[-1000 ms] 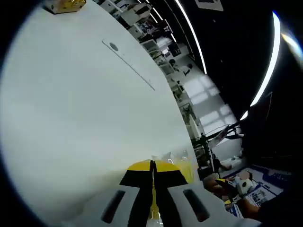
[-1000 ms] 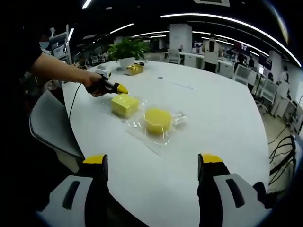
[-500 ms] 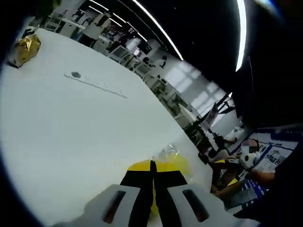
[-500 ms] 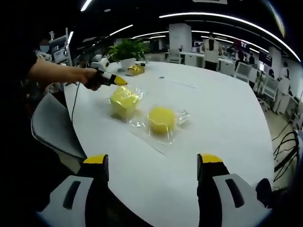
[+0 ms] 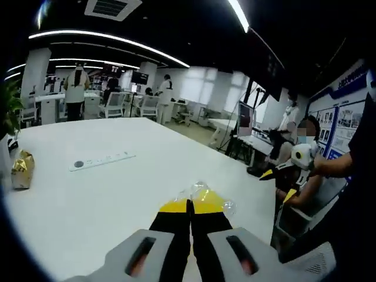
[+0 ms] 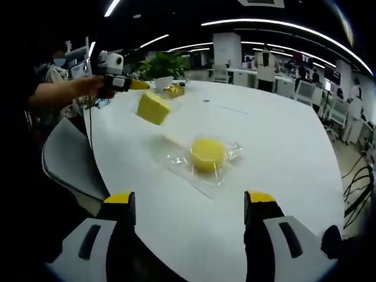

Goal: Compare the silicone blocks by pressing each to a similar depth, holding the contact briefly, and releasing to observe deformation and rebound differences across the visible hardness samples.

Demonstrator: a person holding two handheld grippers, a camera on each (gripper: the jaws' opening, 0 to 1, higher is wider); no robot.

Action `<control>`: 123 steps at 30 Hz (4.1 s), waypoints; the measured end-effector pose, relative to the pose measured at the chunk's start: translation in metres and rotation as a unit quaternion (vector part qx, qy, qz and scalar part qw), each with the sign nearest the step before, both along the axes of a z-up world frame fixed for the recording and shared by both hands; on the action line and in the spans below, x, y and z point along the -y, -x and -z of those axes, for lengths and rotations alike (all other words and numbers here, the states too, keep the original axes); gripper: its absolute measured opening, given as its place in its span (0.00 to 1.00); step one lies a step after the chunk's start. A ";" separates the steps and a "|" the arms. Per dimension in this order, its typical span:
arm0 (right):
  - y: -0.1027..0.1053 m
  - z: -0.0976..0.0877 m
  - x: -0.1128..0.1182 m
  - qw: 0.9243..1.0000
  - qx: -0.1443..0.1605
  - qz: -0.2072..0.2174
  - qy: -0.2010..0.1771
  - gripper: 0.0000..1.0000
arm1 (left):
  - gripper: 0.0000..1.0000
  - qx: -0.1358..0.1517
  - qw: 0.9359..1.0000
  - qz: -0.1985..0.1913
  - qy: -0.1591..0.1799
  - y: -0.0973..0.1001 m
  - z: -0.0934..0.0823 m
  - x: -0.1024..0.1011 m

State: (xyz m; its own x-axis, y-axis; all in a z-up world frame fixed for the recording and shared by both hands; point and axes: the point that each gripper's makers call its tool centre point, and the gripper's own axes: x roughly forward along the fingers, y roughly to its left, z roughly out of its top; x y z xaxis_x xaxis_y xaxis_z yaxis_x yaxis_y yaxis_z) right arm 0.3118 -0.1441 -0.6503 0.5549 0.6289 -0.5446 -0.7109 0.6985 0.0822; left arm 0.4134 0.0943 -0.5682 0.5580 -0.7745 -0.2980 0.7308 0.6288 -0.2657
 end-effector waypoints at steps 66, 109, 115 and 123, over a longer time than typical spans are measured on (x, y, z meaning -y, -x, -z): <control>-0.014 -0.107 -0.155 0.960 0.037 -0.202 -0.189 0.21 | 0.00 0.088 0.966 0.243 0.000 0.090 -0.107 0.102; -0.012 -0.100 -0.166 0.963 0.027 -0.226 -0.141 0.18 | 0.00 0.054 0.974 0.222 0.013 0.093 -0.100 0.089; -0.011 -0.103 -0.170 0.962 0.035 -0.230 -0.140 0.30 | 0.00 0.054 0.975 0.215 0.010 0.093 -0.099 0.085; -0.013 -0.110 -0.177 0.962 0.058 -0.226 -0.144 0.55 | 0.00 0.050 0.975 0.214 0.005 0.097 -0.096 0.083</control>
